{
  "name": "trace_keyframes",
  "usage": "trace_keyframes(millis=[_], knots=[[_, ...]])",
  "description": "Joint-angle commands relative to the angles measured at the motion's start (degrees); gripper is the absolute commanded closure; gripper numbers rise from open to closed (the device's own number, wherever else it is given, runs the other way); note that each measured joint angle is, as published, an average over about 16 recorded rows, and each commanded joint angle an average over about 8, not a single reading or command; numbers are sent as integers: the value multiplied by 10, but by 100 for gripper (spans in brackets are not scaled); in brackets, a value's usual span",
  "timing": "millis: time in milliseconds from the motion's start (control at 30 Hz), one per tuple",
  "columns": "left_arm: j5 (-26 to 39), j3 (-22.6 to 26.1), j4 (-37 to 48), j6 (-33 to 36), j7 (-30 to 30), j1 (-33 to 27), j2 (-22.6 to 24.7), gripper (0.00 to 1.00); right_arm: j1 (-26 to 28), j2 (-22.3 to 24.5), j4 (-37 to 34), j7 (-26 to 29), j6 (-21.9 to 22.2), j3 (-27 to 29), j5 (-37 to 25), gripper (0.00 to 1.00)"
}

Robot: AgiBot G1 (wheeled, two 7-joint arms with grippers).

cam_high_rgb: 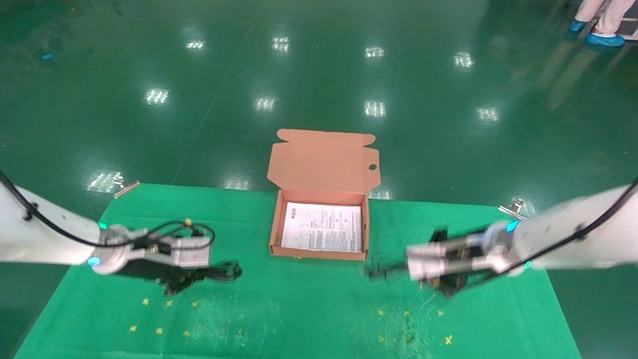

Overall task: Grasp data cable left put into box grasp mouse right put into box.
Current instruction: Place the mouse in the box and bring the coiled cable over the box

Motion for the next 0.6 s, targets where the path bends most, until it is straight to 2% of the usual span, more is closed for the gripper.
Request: trace_keyframes(millis=[33,267,600], knots=[[1,-4,-52,-4,-11,-3,-17,100,22,13,18,18,7,14,0,100],[34,-14,-163,-44,-76,-16,-30,100,89,-32,4,6,43,41,15,100],[96,-18,-189,-100,-134,-47,2,100,156,-135,-104,-69,104,64,55,100]])
